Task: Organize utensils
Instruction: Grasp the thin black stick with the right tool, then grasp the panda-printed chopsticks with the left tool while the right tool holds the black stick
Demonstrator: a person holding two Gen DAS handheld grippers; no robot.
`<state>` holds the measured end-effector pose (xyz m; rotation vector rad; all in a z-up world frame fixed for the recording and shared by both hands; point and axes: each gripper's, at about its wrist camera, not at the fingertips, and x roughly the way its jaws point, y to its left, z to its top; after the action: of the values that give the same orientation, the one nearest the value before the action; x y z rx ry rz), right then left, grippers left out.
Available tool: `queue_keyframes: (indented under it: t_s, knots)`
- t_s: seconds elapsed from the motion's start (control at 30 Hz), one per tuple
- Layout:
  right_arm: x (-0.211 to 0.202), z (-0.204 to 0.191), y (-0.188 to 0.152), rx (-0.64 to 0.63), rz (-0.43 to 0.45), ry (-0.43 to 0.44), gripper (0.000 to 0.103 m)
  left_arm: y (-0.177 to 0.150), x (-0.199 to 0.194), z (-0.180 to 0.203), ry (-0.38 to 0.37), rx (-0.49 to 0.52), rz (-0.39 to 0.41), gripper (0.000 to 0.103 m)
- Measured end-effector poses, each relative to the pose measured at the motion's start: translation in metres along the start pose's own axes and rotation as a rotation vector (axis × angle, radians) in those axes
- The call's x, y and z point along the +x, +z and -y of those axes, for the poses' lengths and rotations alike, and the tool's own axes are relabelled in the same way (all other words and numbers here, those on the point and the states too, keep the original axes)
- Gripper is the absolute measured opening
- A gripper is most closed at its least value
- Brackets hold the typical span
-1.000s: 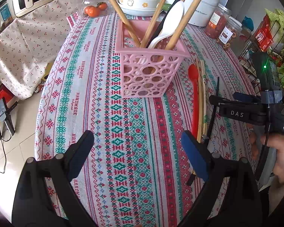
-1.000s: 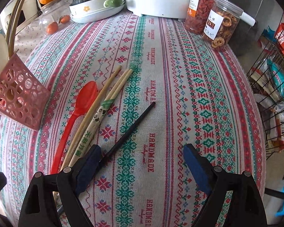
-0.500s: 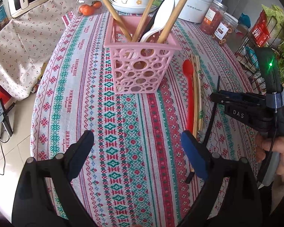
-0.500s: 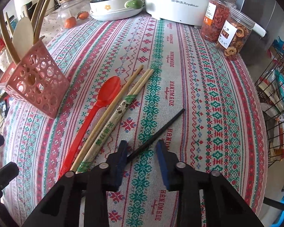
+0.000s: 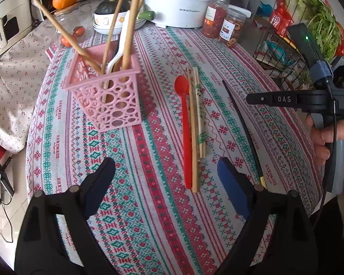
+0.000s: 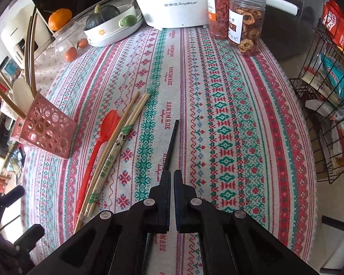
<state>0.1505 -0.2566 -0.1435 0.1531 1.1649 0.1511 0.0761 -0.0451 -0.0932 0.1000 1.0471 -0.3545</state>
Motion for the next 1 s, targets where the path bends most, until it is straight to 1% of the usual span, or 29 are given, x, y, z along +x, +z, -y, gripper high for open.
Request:
queue_keyframes:
  t_s: [0.07,0.1,0.13,0.17,0.2,0.23,0.27,0.3,0.37,0.43,0.5,0.57,0.63,0.7,0.73,0.77,0.8,0.83,1.0]
  knots:
    - [-0.002,0.009,0.001,0.034,-0.002,0.046,0.005,0.005,0.005,0.008,-0.008,0.025,-0.003,0.071]
    - [0.0,0.013,0.002,0.047,-0.01,0.071,0.005,0.008,0.008,0.012,-0.013,0.033,-0.007,0.066]
    - [0.002,0.016,0.004,0.053,-0.019,0.084,0.005,0.013,0.011,0.015,-0.015,0.038,-0.011,0.056]
    - [0.003,0.018,0.005,0.056,-0.025,0.083,0.009,0.016,0.014,0.017,-0.012,0.042,-0.013,0.05]
    - [0.006,0.018,0.004,0.053,-0.032,0.078,0.011,0.018,0.017,0.019,-0.005,0.044,-0.014,0.048]
    - [0.009,0.017,0.005,0.044,-0.04,0.079,0.02,0.02,0.019,0.021,0.003,0.043,-0.012,0.046]
    - [0.013,0.016,0.005,0.036,-0.047,0.083,0.028,0.02,0.02,0.022,0.007,0.043,-0.01,0.046]
    - [0.015,0.015,0.006,0.032,-0.049,0.089,0.031,0.02,0.022,0.023,0.011,0.044,-0.01,0.046]
    - [0.02,0.009,0.008,0.009,-0.047,0.102,0.043,0.017,0.025,0.024,0.028,0.055,-0.011,0.043]
    - [0.025,0.002,0.009,-0.033,-0.045,0.092,0.05,0.014,0.028,0.024,0.042,0.062,-0.017,0.04]
    - [0.028,-0.008,0.008,-0.091,-0.027,0.056,0.053,0.013,0.031,0.023,0.047,0.059,-0.025,0.038]
    - [0.032,-0.019,0.006,-0.164,-0.031,0.016,0.063,0.011,0.033,0.021,0.056,0.052,-0.028,0.038]
    - [0.036,-0.03,0.002,-0.234,-0.035,-0.039,0.067,0.009,0.035,0.019,0.062,0.047,-0.034,0.038]
    - [0.038,-0.037,-0.002,-0.274,-0.036,-0.071,0.072,0.006,0.036,0.016,0.068,0.044,-0.038,0.038]
    - [0.039,-0.039,-0.004,-0.29,-0.036,-0.077,0.077,0.006,0.036,0.016,0.07,0.043,-0.038,0.038]
    - [0.04,-0.04,-0.005,-0.304,-0.037,-0.075,0.085,0.005,0.036,0.016,0.072,0.043,-0.037,0.038]
    - [0.042,-0.04,-0.006,-0.312,-0.037,-0.076,0.089,0.005,0.035,0.015,0.072,0.042,-0.034,0.038]
    - [0.041,-0.04,-0.008,-0.316,-0.028,-0.076,0.092,0.005,0.035,0.016,0.073,0.041,-0.031,0.038]
    - [0.041,-0.036,-0.007,-0.327,-0.022,-0.074,0.09,0.004,0.027,0.014,0.075,0.033,-0.015,0.036]
